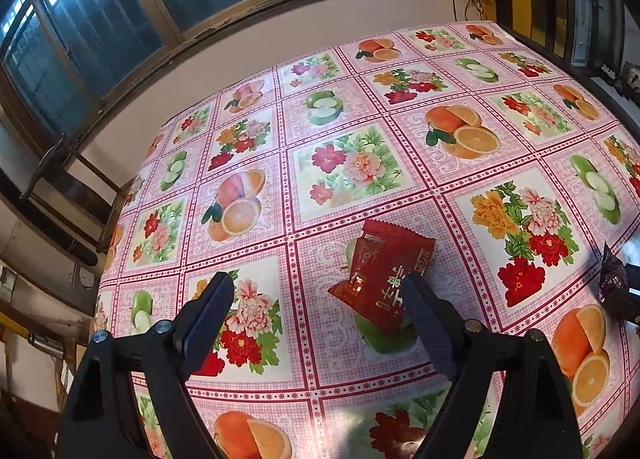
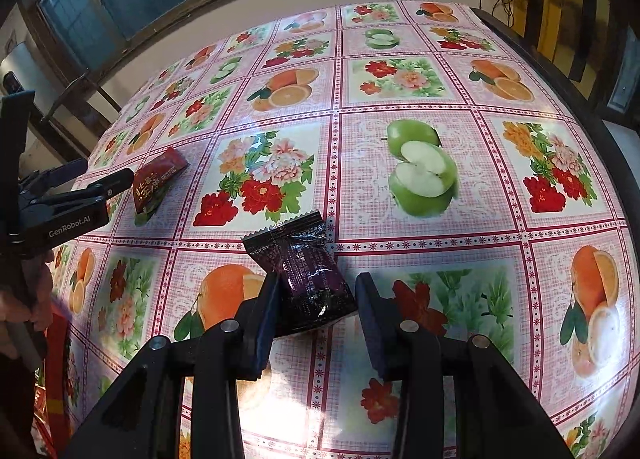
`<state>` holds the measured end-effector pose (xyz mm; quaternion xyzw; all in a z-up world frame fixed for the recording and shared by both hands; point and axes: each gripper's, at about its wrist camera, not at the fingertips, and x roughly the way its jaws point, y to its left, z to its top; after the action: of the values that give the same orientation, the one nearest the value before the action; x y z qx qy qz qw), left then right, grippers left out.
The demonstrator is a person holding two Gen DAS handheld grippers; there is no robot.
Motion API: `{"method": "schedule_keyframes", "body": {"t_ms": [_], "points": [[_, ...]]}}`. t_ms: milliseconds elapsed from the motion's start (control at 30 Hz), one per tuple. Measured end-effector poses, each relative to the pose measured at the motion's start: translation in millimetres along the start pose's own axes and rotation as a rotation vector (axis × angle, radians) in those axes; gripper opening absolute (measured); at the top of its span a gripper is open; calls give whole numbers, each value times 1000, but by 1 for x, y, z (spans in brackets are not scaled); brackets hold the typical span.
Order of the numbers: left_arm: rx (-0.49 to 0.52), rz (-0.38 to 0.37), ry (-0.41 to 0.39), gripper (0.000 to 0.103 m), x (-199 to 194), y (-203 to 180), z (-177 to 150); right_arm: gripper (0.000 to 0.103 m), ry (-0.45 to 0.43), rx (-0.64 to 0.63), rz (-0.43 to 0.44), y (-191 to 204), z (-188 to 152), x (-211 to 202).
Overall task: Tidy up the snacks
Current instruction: 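Grasp the dark purple packet with the right gripper while the left grasps the red packet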
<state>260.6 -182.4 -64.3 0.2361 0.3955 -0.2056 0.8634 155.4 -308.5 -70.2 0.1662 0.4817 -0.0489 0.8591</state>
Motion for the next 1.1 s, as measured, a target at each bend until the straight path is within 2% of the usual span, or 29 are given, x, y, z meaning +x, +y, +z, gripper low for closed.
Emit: {"method": "schedule_keyframes", "body": {"t_ms": [300, 433, 500, 600, 700, 733, 833, 900, 967, 1067, 1100], "points": [[105, -18, -6, 86, 6, -10, 12, 41, 7, 10, 12, -2, 1, 0], [137, -24, 17, 86, 16, -14, 14, 41, 8, 18, 20, -3, 1, -1], [154, -58, 17, 86, 18, -17, 13, 41, 6, 15, 17, -2, 1, -1], [229, -57, 9, 86, 21, -29, 11, 41, 4, 9, 17, -3, 1, 0], [284, -66, 42, 86, 31, -38, 8, 41, 3, 14, 21, -3, 2, 0], [295, -63, 15, 86, 29, -39, 7, 41, 2, 14, 22, -3, 2, 0], [296, -92, 9, 84, 30, -39, 8, 41, 1, 14, 23, -3, 1, 0], [295, -113, -1, 77, 28, -39, 6, 41, 1, 11, 22, -2, 2, 0], [305, -145, -4, 54, 26, -41, 4, 41, 2, 13, 24, -2, 2, 0], [325, -149, -10, 33, 23, -49, -1, 41, 3, 18, 31, -3, 2, 0], [324, -158, -6, 32, 22, -50, -2, 41, 3, 17, 30, -2, 2, 0]]}}
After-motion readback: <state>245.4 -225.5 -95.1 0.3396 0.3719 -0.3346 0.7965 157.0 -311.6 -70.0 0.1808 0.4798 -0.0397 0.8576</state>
